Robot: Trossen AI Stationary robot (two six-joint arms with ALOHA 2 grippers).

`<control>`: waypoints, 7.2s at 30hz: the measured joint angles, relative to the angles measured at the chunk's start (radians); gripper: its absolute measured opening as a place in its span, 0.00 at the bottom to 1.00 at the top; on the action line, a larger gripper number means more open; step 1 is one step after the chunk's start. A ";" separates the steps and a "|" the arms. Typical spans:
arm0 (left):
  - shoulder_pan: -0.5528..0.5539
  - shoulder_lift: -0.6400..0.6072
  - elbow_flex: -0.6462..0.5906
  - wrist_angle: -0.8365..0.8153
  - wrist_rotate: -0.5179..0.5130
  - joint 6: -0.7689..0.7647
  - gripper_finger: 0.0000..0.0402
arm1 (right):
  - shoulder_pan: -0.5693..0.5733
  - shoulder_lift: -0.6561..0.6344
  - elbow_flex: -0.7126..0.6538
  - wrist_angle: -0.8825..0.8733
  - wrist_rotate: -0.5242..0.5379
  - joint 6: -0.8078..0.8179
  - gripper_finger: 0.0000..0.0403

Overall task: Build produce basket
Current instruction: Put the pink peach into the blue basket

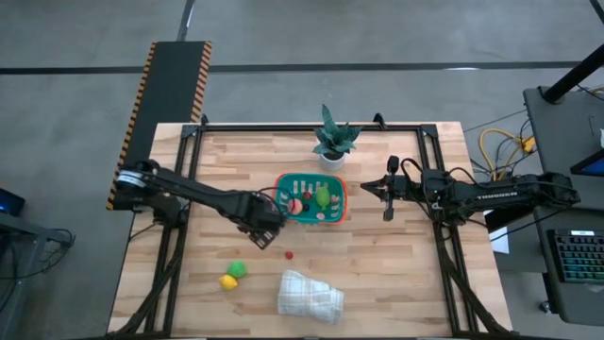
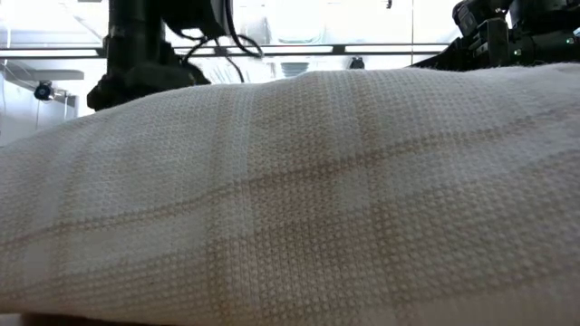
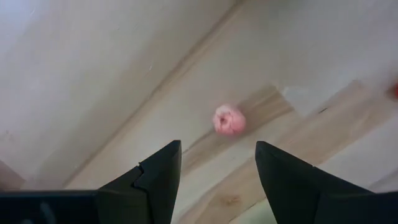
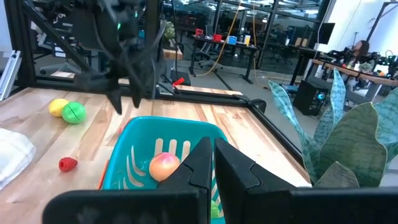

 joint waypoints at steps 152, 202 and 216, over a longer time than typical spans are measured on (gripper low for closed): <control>-0.147 -0.431 -0.370 1.085 -0.552 1.241 0.09 | 0.000 0.000 0.000 -0.028 0.000 0.000 0.02; 0.317 0.170 -0.058 1.285 0.094 1.367 0.09 | 0.000 0.000 0.000 -0.030 0.000 -0.001 0.02; 0.329 0.197 -0.041 1.284 0.113 1.368 0.09 | 0.000 0.000 0.000 -0.031 0.000 -0.002 0.02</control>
